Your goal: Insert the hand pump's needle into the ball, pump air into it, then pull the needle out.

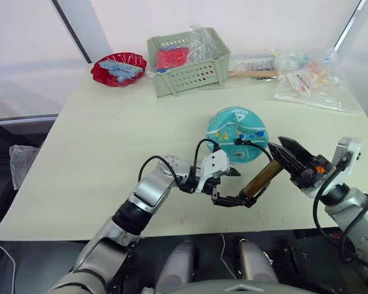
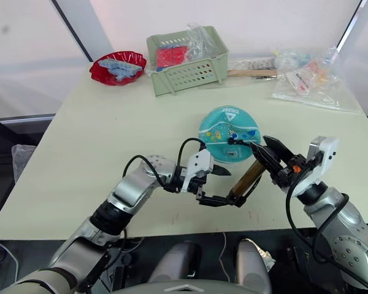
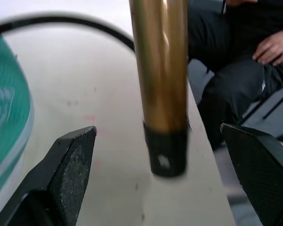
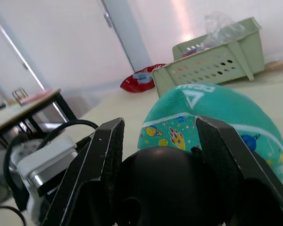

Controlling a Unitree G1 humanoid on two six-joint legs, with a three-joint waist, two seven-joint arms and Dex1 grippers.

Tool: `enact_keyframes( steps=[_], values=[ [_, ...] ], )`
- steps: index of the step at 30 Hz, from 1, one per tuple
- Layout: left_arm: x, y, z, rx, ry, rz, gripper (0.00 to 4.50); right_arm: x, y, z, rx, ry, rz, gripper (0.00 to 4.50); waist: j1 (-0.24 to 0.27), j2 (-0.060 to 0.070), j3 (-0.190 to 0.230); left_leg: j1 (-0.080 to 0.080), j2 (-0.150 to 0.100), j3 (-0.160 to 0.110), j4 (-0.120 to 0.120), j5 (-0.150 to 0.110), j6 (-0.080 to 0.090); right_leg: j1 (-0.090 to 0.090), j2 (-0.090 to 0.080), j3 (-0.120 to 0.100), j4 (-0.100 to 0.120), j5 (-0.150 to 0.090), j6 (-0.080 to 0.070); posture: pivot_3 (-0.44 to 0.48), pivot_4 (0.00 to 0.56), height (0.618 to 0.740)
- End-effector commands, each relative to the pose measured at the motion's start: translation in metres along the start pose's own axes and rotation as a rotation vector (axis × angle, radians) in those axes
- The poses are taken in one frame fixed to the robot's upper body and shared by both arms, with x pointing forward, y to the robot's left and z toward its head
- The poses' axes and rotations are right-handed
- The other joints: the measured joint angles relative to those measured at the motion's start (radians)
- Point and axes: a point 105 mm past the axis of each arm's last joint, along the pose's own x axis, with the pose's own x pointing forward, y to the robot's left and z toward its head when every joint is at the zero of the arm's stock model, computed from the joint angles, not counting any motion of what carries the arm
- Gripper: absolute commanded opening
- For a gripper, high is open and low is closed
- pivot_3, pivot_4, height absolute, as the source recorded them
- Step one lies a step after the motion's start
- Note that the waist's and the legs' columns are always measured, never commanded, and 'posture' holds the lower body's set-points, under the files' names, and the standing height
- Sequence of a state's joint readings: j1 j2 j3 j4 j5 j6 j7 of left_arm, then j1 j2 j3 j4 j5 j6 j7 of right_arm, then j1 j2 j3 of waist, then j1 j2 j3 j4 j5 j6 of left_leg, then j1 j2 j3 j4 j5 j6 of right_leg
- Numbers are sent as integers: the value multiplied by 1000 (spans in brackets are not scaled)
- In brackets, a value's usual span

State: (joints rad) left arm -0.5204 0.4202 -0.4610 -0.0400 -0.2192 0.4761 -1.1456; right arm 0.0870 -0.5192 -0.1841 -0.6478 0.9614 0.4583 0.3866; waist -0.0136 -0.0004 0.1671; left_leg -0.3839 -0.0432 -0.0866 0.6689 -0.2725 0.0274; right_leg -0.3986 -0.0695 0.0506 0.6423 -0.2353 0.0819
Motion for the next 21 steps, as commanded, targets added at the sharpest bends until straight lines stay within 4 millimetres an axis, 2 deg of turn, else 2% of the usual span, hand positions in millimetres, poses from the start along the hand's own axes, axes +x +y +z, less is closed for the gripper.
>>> enact_keyframes(
  steps=[1, 6, 10, 21],
  values=[
    [-3, -3, -1, 15, 6, -17, 4465, 8, 16, 11, -103, -31, 93, 1906, 0, 0, 0, 0, 0, 0, 0, 0, 0, 0, 0, 0, 0, 0, 0, 0, 150, 737],
    [-1, -7, -12, -12, 2, -30, 4465, 13, 30, 6, -212, 18, 219, 1906, 0, -1, 1, 0, 0, 0, 0, 0, 0, 0, 0, 0, 0, 0, 0, 0, 150, 737],
    [7, -10, -25, -19, 28, -58, 4465, 14, 40, 1, -305, 58, 347, 1906, 0, -1, 1, 0, 0, 0, 0, 0, 0, 0, 0, 0, 0, 0, 0, 0, 150, 737],
    [33, -8, -27, 25, -34, -73, 4465, 11, 48, 2, -353, 77, 498, 1906, 1, -3, 2, 0, 0, 0, 0, 0, 0, 0, -1, -1, 0, 0, 0, 0, 150, 737]
  ],
)
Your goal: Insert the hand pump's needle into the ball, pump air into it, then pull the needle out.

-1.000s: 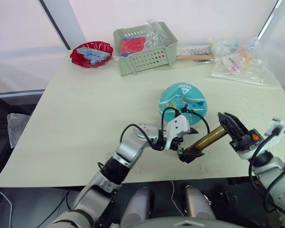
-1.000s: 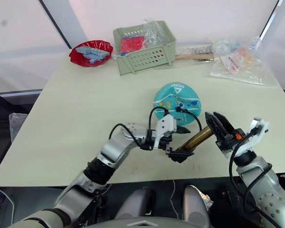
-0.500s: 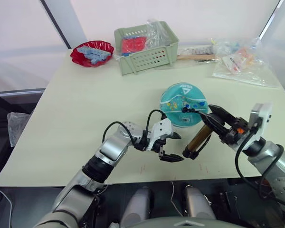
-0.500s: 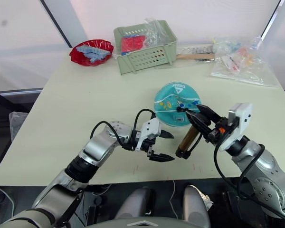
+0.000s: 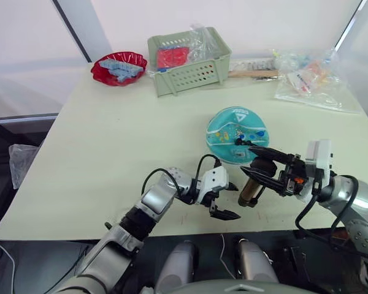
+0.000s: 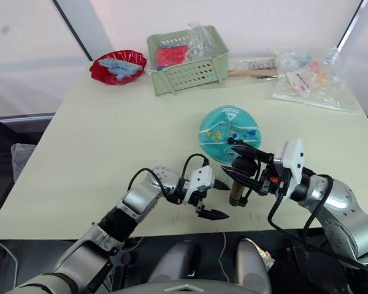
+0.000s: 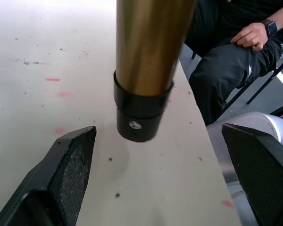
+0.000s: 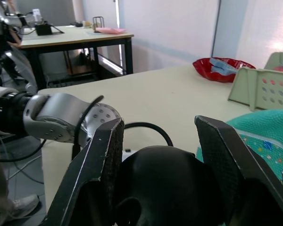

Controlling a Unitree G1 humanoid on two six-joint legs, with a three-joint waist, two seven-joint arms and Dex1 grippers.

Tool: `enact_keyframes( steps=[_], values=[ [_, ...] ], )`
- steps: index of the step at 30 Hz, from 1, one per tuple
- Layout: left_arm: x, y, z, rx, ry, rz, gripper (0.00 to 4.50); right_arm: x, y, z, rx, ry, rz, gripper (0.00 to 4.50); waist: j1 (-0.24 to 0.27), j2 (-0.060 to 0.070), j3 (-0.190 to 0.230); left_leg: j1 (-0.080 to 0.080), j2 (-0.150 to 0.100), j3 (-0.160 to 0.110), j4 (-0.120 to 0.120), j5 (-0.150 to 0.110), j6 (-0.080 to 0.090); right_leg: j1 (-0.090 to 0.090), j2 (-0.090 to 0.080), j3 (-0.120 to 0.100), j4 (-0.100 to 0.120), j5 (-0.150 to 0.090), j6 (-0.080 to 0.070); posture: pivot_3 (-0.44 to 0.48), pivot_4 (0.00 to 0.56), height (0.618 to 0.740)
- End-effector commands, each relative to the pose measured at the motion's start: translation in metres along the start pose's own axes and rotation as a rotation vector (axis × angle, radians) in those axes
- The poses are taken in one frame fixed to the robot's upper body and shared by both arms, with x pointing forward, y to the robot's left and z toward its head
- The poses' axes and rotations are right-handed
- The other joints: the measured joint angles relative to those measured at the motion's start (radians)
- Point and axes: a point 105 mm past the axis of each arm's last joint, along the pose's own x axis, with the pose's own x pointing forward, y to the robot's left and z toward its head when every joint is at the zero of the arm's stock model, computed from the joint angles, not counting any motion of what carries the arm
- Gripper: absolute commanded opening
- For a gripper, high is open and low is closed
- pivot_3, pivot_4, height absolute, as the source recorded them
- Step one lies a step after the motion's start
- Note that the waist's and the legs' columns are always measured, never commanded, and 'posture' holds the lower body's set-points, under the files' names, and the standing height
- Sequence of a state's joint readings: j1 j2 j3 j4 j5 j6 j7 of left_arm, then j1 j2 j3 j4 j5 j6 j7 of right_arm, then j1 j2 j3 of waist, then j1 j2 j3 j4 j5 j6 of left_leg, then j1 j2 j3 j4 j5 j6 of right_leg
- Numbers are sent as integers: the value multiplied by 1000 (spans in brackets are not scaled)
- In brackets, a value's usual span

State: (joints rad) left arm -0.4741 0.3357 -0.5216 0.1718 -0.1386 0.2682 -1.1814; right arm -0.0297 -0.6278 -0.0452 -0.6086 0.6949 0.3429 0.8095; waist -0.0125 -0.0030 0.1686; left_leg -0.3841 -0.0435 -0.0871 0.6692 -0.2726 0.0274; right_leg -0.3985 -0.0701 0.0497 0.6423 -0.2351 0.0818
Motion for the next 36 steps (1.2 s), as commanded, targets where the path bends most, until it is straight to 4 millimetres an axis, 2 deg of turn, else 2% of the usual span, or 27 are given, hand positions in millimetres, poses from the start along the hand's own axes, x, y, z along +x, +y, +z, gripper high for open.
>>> enact_keyframes(
  steps=[1, 9, 12, 13, 19, 26, 36],
  values=[
    [7, 2, 8, 30, -56, -2, 4465, 1, 3, 15, -61, -40, 35, 1906, 0, 0, 0, 0, 0, 0, 0, 0, 0, 0, 0, 0, 0, 0, 0, 0, 150, 737],
    [13, 0, 5, -13, -104, -21, 4465, 1, 4, 18, -58, -50, 33, 1906, 0, 0, 0, 0, 0, 0, 0, 0, 0, 0, 0, 0, 0, 0, 0, 0, 150, 737],
    [14, 0, 3, -20, -107, -24, 3722, 1, 5, 19, -55, -55, 31, 1906, 0, 0, 0, 0, 0, 0, 0, 0, 0, 0, 0, 0, 0, 0, 0, 0, 150, 737],
    [15, 0, 2, -19, -100, -24, 3203, 1, 5, 20, -54, -55, 31, 1906, 0, 0, 0, 0, 0, 0, 0, 0, 0, 0, 0, 0, 0, 0, 0, 0, 150, 737],
    [15, 1, -1, -22, -104, -10, 958, 0, 5, 20, -54, -54, 33, 1906, 1, 0, 0, 0, 0, 0, 0, 0, 0, 0, 0, 0, 0, 0, 0, 0, 150, 737],
    [21, 3, 3, -18, -130, 5, 960, -6, 8, 17, -70, -25, 47, 1906, 0, -1, 0, 0, 0, 0, 0, 0, 0, 0, 0, 0, 0, 0, 0, 0, 150, 737],
    [46, 18, 1, 20, -132, 90, 960, -31, 7, -10, -104, 64, -9, 1906, 2, -1, 1, 0, -2, 0, 1, 0, 0, 0, -1, 0, 0, 0, 0, 0, 150, 737]
  ],
)
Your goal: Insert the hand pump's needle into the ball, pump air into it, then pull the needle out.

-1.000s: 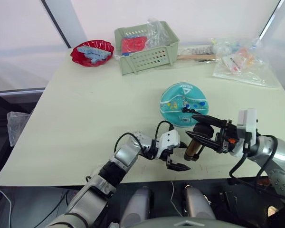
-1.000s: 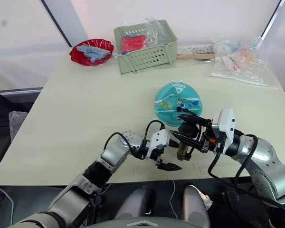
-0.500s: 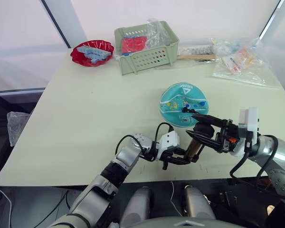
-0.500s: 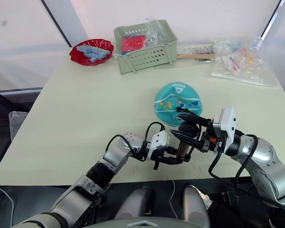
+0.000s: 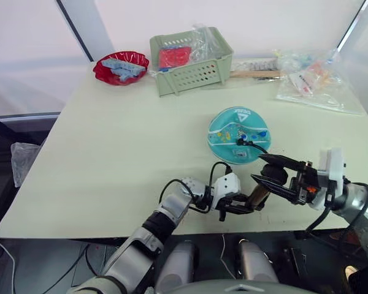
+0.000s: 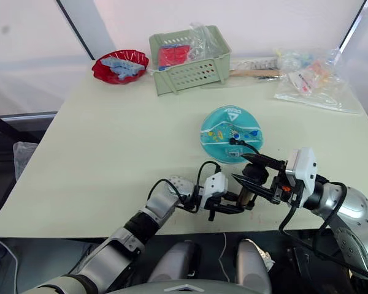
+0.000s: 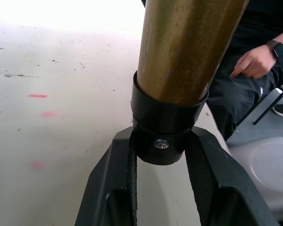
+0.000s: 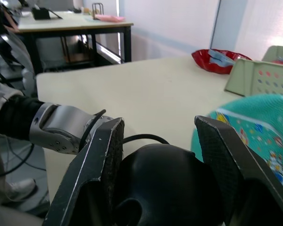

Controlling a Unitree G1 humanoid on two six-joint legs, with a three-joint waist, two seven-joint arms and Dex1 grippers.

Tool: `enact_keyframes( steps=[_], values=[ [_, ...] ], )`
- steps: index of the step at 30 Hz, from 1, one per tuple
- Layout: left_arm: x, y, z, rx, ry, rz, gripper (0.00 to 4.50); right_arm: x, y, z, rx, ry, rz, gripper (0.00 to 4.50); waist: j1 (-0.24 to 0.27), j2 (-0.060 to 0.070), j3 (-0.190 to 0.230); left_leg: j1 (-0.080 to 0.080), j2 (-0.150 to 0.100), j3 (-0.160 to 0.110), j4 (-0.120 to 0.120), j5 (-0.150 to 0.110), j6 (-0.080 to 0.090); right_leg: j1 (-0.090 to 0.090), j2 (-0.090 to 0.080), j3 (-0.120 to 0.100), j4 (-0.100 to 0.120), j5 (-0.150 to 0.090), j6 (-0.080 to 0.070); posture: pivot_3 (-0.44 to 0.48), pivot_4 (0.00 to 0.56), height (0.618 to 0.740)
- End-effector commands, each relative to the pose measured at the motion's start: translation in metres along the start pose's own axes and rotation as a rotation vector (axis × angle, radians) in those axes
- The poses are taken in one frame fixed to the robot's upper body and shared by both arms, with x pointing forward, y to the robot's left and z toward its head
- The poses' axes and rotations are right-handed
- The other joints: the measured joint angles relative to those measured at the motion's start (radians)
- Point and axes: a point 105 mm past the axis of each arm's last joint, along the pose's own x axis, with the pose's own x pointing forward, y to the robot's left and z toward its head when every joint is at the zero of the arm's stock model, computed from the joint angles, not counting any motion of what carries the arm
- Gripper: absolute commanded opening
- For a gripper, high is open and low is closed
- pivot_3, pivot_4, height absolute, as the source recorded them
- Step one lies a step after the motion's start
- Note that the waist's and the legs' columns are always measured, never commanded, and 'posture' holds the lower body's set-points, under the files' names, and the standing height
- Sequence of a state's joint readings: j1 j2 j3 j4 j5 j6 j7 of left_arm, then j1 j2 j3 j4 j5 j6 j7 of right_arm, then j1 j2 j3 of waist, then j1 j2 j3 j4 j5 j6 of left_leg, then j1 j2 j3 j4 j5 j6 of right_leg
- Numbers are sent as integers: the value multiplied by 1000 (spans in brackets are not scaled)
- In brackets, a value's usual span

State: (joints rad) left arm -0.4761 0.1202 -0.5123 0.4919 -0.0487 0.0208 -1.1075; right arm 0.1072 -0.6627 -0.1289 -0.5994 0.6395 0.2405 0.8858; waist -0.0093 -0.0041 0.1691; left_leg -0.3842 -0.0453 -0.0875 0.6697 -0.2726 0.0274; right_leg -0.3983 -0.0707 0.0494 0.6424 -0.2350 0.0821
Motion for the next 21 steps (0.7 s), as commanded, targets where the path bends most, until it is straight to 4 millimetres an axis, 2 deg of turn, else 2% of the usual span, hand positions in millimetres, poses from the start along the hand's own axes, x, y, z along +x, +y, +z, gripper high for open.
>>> enact_keyframes(
  steps=[1, 13, 16, 21],
  values=[
    [1, 13, 11, 30, -42, 61, 960, -4, 5, -1, -54, 1, 25, 1906, -3, 0, 0, 0, 0, 0, 0, 0, 0, 0, 0, 0, 0, 0, 0, 0, 150, 737],
    [7, 18, 9, 50, -49, 70, 960, -19, 10, -28, -55, 34, -1, 1906, -1, -1, 0, 3, 0, 0, 1, 0, 0, 3, 0, 0, 0, 0, 0, 0, 150, 737],
    [10, 16, 7, 56, -43, 62, 960, -16, 10, -26, -54, 19, -2, 1906, -1, -1, -1, 4, 0, 0, 1, 0, 0, 4, 0, 0, 0, 0, 0, 0, 150, 737],
    [12, 15, -7, 48, 18, 67, 960, -16, 0, -8, -76, -19, -27, 1906, 1, -1, -1, 3, 0, 0, 2, 0, 0, 4, 0, 0, 0, 0, 1, 0, 150, 737]
  ],
)
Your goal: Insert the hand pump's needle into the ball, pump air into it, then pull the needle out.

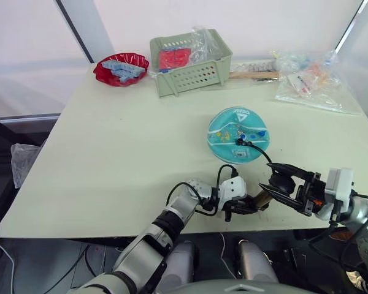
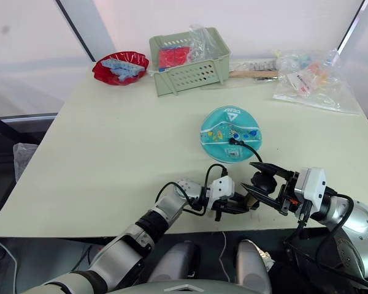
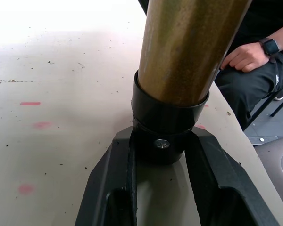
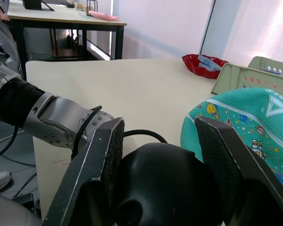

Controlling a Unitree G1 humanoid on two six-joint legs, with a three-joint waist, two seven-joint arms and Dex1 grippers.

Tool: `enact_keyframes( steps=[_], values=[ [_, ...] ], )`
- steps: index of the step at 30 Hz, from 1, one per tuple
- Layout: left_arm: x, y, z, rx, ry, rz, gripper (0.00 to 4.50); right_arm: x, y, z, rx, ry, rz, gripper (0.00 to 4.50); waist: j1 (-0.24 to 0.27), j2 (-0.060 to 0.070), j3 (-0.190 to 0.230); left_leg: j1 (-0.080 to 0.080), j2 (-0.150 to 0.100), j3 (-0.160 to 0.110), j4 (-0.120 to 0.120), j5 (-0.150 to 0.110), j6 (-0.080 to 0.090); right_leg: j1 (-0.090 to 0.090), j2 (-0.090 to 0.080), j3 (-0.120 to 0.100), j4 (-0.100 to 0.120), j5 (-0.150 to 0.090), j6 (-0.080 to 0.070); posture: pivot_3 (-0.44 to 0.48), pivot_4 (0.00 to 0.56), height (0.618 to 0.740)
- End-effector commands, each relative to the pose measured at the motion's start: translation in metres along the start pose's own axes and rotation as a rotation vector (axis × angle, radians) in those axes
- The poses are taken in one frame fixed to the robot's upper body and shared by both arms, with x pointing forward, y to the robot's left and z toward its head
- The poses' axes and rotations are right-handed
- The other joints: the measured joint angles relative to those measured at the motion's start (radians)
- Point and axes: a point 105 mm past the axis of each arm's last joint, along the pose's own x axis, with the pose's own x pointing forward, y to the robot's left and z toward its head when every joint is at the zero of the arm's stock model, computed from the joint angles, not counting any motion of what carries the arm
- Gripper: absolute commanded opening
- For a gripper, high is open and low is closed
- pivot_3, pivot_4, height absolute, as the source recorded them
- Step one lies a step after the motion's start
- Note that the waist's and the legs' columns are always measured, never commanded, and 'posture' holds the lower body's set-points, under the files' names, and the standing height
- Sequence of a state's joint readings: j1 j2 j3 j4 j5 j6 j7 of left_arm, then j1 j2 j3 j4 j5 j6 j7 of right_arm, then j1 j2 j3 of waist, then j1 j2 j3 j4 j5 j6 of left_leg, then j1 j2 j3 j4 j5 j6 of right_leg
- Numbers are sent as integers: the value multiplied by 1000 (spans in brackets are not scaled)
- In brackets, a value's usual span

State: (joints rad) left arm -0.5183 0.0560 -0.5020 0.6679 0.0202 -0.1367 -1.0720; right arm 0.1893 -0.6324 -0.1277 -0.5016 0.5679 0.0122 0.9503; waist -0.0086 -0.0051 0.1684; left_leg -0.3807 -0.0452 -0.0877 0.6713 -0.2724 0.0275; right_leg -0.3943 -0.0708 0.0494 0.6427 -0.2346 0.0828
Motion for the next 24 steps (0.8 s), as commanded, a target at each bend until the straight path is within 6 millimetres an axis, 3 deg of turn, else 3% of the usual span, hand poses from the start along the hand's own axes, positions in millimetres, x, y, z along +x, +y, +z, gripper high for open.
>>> enact_keyframes(
  steps=[1, 19, 24],
  values=[
    [0, 9, -3, -14, 22, 47, 960, -1, -5, 11, -6, -4, -4, 1906, 2, 0, 0, 0, 0, 0, 0, 0, 0, 0, 0, 0, 0, 0, 0, 0, 150, 737],
    [8, 7, -29, -51, 202, 3, 960, -28, -49, 95, -48, -94, -115, 1906, 6, -1, 0, -2, -1, -1, 0, 0, 0, -1, 0, 0, 0, 0, 1, 0, 150, 737],
    [7, 2, -36, -38, 217, -3, 960, -32, -60, 132, -69, -115, -119, 1906, 8, -1, 0, -2, 0, 0, 1, 0, 0, 0, 0, 0, 0, 0, 1, 0, 150, 737]
  ],
)
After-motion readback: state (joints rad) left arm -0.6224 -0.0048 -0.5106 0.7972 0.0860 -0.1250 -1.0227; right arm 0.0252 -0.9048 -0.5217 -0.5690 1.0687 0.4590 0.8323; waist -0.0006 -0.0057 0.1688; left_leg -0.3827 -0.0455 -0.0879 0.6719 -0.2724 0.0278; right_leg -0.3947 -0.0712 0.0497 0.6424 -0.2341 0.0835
